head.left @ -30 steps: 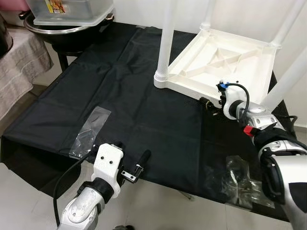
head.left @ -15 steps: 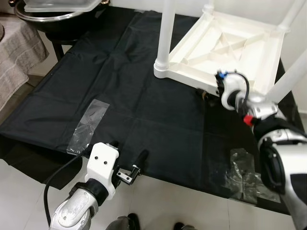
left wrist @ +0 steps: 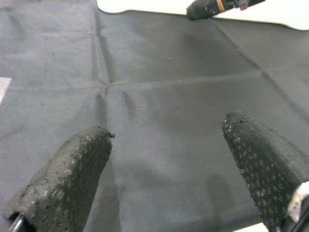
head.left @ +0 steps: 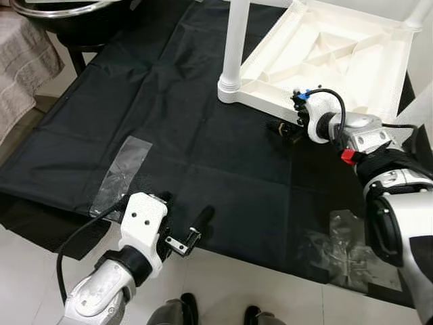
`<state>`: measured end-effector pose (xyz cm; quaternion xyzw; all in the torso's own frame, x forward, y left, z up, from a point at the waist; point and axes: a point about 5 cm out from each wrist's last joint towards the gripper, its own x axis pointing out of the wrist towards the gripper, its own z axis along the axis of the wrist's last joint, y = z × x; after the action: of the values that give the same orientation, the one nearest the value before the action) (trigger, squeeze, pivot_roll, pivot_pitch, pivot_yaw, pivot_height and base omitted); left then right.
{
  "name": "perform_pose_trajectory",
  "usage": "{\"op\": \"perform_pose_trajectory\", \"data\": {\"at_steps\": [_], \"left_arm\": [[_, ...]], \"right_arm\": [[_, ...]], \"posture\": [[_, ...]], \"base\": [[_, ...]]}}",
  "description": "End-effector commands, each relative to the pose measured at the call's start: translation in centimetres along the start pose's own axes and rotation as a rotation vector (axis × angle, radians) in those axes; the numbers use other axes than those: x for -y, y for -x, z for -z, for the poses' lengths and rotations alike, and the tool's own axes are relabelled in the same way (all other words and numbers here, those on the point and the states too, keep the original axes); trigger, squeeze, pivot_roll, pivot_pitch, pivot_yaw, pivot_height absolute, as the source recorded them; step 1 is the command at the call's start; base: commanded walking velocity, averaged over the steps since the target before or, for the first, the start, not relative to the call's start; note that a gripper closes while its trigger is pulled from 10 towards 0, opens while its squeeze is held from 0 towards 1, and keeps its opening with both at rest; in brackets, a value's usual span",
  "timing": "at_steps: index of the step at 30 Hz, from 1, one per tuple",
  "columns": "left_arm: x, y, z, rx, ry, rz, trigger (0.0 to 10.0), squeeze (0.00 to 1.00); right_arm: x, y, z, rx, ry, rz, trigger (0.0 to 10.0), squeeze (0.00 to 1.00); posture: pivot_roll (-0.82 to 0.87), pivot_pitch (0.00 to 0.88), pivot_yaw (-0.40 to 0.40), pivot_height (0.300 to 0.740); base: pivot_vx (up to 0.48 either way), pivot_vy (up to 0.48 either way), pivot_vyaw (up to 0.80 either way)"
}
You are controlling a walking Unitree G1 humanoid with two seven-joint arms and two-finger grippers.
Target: Building children table
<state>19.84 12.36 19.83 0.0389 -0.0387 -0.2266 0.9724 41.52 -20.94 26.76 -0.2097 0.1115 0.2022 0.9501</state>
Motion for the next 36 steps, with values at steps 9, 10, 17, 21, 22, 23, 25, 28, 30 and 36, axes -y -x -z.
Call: {"op": "perform_pose_trajectory", "data": {"at_steps": [9,10,17,21,22,23,25,28,30,36], "left_arm": [[1.2,-0.1,-1.2,0.021,-0.036,0.099,10.0,0.00],[1.2,-0.1,-1.2,0.021,-0.036,0.099,10.0,0.00],[1.8,0.1,-1.2,0.009,-0.034,0.120,10.0,0.00],[1.7,0.3,-1.2,-0.003,-0.035,0.114,10.0,0.00],[1.6,0.2,-1.2,-0.006,-0.035,0.112,10.0,0.00],[1.6,0.2,-1.2,-0.006,-0.035,0.112,10.0,0.00],[1.6,0.2,-1.2,-0.007,-0.035,0.109,10.0,0.00],[1.5,0.2,-1.2,-0.009,-0.043,0.106,10.0,0.00],[1.4,0.2,-1.2,-0.009,-0.046,0.103,10.0,0.00],[1.2,0.2,-1.2,-0.011,-0.052,0.094,10.0,0.00]], "right_arm": [[0.2,0.5,5.4,-0.222,-0.021,0.040,10.0,0.00],[0.2,0.5,5.4,-0.222,-0.021,0.040,10.0,0.00],[1.7,1.6,7.0,-0.268,-0.011,0.160,10.0,0.00],[1.1,1.6,7.8,-0.282,-0.070,0.091,10.0,0.00],[0.4,1.5,8.0,-0.286,-0.091,0.020,4.4,0.00],[0.4,1.5,8.0,-0.286,-0.091,0.020,4.4,0.00],[-0.4,1.2,8.2,-0.285,-0.112,-0.071,4.4,0.00],[-2.1,1.0,8.4,-0.290,-0.130,-0.280,0.0,0.00],[-2.6,0.9,8.4,-0.290,-0.122,-0.343,0.0,0.00],[-3.3,0.8,7.9,-0.257,-0.101,-0.452,0.0,0.00]], "posture": [[0.14,0.352,-0.006,0.740],[0.14,0.352,-0.006,0.740],[0.14,0.358,-0.013,0.740],[0.15,0.365,-0.011,0.740],[0.15,0.365,-0.011,0.740],[0.15,0.365,-0.011,0.740],[0.14,0.372,-0.011,0.740],[0.14,0.372,-0.011,0.740],[0.14,0.378,-0.010,0.740],[0.14,0.382,-0.011,0.740]], "base": [[0.000,0.000,0.00],[0.000,0.000,0.00],[0.000,0.000,0.00],[0.000,0.000,0.00],[0.000,0.000,0.00],[0.000,0.000,0.00],[0.000,0.000,0.00],[0.000,0.000,0.00],[0.000,0.000,0.00],[0.000,0.000,0.00]]}}
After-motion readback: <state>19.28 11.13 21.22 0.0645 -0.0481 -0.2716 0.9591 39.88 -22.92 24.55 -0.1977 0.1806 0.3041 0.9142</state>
